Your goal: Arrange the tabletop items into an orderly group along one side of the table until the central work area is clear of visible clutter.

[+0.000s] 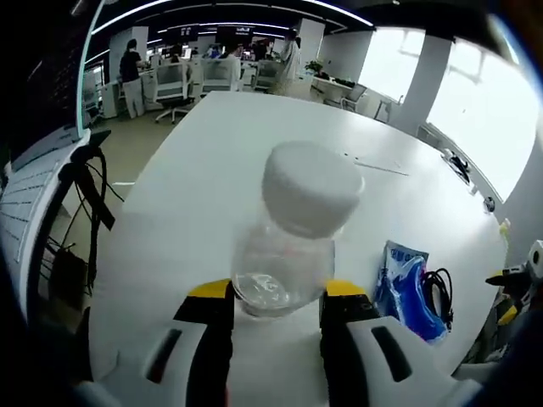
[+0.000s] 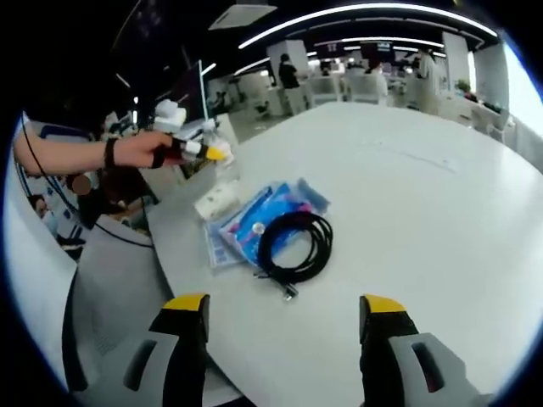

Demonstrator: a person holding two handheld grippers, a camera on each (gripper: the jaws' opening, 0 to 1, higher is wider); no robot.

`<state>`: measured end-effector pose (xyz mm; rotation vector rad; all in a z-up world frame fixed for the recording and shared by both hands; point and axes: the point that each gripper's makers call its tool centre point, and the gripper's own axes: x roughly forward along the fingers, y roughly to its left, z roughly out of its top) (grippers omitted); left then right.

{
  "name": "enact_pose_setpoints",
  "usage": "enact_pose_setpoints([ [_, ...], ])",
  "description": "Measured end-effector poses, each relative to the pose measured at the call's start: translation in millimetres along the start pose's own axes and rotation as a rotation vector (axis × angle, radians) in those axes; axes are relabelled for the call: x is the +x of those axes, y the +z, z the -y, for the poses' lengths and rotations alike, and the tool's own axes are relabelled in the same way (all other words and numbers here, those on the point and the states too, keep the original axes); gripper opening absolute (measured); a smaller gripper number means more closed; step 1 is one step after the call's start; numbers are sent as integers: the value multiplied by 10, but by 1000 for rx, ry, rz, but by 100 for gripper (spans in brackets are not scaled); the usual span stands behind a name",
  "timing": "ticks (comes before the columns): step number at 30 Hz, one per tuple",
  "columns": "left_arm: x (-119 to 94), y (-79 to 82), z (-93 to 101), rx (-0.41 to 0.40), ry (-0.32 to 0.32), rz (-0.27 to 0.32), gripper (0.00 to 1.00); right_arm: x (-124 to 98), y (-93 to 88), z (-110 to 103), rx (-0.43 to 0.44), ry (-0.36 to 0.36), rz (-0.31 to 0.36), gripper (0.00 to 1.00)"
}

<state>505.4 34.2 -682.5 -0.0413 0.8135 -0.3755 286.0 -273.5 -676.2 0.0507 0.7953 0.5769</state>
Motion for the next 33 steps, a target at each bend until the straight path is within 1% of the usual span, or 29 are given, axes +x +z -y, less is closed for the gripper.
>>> enact_pose_setpoints([
  [6, 71, 80, -3, -4, 4, 2, 38, 9, -61, -16, 17, -3, -4, 73],
  [11, 141, 152, -20, -8, 9, 8, 38, 4, -73, -28, 24, -10, -4, 73],
  [22, 244, 258, -35, -18, 13, 28, 38, 3, -102, -28, 33, -20, -9, 74],
  [28, 310, 320, -54, -20, 16, 32, 38, -10, -138, -11, 41, -24, -13, 73],
  [33, 330, 334, -54, -21, 19, 28, 39, -27, -153, 10, 53, -32, -9, 73],
])
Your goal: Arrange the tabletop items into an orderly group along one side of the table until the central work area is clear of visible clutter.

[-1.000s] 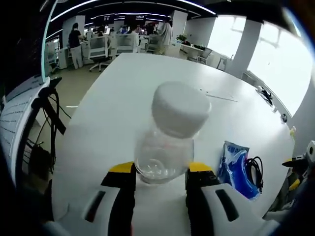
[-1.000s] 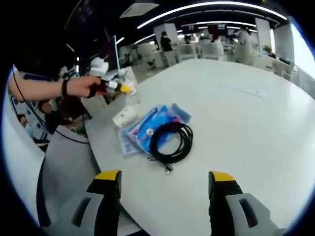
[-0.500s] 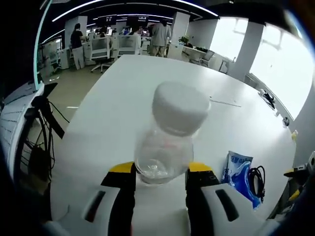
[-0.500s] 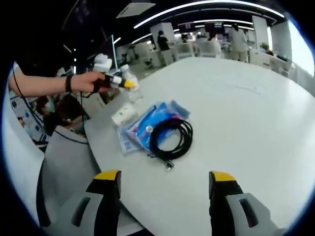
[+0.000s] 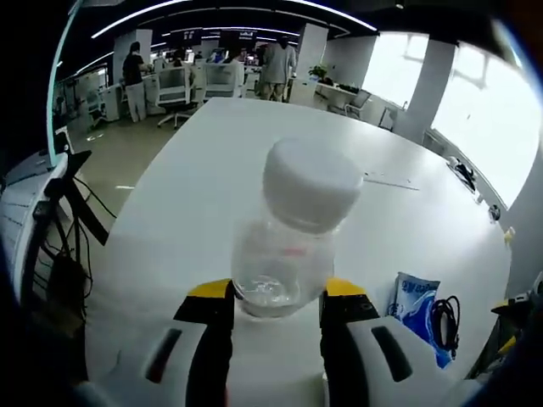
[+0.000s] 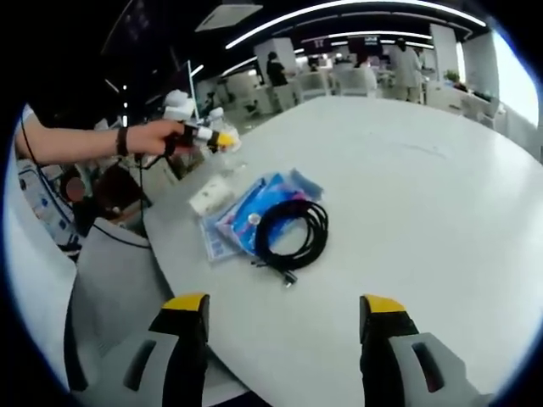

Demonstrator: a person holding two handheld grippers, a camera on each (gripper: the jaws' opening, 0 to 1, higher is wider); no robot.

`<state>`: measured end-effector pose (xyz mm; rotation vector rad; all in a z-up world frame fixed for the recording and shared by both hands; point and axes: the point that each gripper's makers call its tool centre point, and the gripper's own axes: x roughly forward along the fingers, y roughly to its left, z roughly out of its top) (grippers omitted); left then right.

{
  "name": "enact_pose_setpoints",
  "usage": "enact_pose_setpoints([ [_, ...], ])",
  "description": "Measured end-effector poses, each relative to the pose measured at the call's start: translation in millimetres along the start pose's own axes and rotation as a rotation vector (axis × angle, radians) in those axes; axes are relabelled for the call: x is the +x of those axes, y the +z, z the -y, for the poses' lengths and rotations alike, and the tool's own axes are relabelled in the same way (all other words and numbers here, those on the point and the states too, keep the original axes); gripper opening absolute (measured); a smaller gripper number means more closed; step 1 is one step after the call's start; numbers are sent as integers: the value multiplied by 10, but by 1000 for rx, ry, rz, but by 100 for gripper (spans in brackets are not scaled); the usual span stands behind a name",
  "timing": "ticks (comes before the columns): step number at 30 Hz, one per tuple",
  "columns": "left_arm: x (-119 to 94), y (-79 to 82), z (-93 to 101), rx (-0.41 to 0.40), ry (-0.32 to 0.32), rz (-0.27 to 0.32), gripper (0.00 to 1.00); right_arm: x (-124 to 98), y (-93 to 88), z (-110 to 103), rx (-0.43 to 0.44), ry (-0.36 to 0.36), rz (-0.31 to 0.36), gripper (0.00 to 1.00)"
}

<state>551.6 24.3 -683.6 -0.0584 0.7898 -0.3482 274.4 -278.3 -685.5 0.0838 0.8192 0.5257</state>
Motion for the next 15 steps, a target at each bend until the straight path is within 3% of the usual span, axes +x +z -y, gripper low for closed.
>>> enact_pose_setpoints([
  [9, -9, 38, -1, -78, -29, 18, 42, 17, -19, 0, 6, 2, 1, 73],
  [15, -93, 102, 27, -71, -43, 43, 44, 45, -13, -22, 4, 9, -2, 73],
])
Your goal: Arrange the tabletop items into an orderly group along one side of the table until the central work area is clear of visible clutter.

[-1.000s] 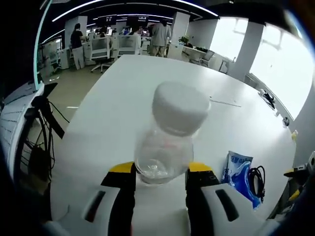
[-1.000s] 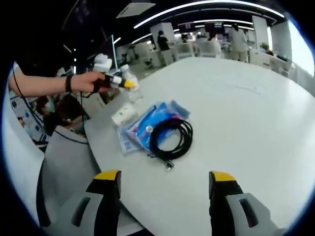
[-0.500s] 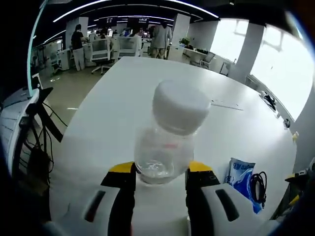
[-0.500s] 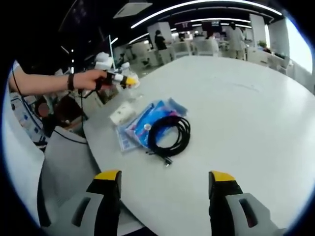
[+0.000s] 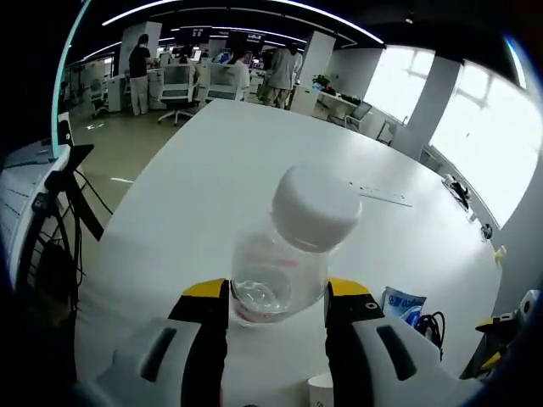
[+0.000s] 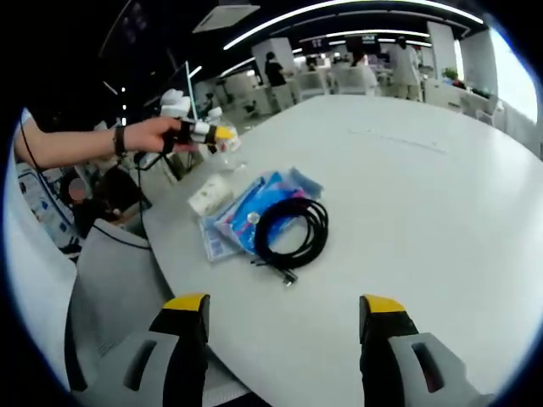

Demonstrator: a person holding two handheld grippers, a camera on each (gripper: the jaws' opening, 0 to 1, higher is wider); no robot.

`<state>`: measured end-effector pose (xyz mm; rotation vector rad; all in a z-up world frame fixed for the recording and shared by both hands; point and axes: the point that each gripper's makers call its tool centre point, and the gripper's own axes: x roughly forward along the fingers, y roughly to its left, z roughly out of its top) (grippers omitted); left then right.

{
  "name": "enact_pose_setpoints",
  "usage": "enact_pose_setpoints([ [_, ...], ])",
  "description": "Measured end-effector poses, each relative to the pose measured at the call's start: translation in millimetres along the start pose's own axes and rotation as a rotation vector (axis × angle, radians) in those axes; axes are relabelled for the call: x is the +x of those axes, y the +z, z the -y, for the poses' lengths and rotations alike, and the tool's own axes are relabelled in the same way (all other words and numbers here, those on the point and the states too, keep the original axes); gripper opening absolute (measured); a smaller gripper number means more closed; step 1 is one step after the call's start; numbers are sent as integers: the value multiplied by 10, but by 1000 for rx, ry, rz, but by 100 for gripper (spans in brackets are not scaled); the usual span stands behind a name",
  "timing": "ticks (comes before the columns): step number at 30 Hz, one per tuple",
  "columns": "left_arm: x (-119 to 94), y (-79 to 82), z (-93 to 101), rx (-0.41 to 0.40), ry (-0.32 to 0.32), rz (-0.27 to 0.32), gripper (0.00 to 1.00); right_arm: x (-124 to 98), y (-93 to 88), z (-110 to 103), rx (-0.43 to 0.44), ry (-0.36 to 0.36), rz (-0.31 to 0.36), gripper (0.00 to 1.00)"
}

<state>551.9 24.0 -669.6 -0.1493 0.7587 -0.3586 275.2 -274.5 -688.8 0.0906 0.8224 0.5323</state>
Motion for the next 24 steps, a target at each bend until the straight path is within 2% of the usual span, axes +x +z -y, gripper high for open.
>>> enact_pose_setpoints([
  [9, -209, -72, -75, 0, 7, 5, 45, 44, 38, -29, -8, 13, 5, 73],
  [14, -348, -132, -106, -27, 10, 19, 45, 54, 55, -41, -14, 19, 10, 73],
  [24, -535, -458, -102, -62, 10, -1, 44, 56, 67, -53, -18, 28, 20, 72],
])
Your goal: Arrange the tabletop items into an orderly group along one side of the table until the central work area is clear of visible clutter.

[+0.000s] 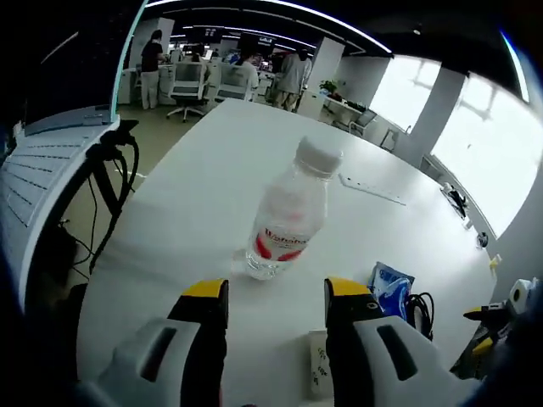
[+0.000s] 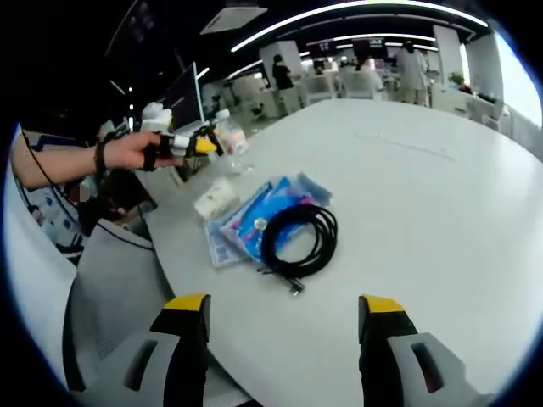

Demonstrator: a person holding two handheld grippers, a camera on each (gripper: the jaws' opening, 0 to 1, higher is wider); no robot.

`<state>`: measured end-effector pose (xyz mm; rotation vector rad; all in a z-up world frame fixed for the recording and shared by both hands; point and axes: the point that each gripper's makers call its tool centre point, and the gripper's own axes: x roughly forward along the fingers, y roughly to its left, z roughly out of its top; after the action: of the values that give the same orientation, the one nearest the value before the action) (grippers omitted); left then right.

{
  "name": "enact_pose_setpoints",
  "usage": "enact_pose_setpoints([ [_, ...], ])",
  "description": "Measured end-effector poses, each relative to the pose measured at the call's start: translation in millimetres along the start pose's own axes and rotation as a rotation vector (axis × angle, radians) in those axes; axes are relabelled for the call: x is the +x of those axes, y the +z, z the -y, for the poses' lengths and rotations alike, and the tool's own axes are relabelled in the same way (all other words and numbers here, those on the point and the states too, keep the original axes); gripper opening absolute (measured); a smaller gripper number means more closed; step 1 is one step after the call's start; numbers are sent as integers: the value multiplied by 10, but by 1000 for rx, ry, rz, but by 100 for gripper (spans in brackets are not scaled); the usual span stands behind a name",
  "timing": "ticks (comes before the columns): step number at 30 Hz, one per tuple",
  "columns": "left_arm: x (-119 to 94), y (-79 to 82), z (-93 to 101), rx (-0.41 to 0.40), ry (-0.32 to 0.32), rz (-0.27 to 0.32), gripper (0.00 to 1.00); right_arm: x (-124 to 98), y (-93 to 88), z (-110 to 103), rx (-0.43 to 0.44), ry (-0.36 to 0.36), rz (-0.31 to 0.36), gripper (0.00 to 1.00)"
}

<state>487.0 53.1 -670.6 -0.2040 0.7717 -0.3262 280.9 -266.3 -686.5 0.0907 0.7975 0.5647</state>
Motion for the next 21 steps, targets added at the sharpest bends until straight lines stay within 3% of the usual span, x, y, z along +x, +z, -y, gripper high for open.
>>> enact_pose_setpoints([
  [7, -94, -212, 50, -17, -21, -21, 44, -16, -6, -2, -4, 2, 2, 72],
  [21, -171, -627, 353, -14, -111, -86, 44, -58, -29, -43, 19, -6, 19, 72],
])
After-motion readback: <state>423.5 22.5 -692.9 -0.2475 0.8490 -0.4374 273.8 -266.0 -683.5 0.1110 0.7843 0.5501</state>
